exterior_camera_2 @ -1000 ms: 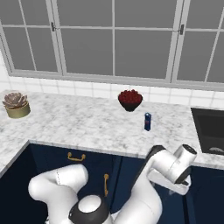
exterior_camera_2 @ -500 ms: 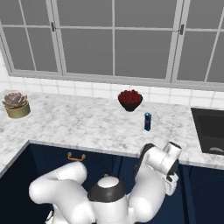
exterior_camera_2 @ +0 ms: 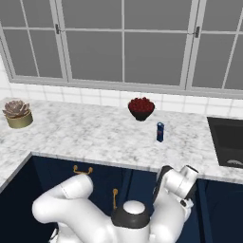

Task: Pick the ladle from the drawer and place it on the counter.

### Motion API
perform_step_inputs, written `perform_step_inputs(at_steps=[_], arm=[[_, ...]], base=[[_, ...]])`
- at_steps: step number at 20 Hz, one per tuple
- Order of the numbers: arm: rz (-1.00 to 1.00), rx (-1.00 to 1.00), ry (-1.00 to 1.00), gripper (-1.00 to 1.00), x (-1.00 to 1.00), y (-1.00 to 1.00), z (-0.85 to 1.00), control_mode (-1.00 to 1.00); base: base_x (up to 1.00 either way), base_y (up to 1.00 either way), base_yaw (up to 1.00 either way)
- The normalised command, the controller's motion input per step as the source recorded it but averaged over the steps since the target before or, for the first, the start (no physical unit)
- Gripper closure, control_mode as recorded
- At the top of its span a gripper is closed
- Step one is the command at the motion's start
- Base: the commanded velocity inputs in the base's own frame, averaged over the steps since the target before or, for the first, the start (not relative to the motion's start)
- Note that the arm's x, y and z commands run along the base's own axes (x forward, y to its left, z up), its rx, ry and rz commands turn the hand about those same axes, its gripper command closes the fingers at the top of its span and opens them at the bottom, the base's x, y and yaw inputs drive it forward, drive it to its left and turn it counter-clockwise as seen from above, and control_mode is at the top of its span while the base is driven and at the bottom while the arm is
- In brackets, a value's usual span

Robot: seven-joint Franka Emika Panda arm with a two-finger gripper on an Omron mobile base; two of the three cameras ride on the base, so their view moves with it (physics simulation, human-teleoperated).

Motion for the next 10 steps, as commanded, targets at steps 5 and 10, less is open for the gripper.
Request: perform_step_inputs(at_steps=[5,10], arm=[[-0.01,0.00,0.00,-1.00,0.11,0.03,-0.59,-1.00],[0.00,-0.01,0.01,1.00,-0.13,0.51,-0.82,-1.00]], base=[[0.00,0.00,0.00],[0.00,0.00,0.00]])
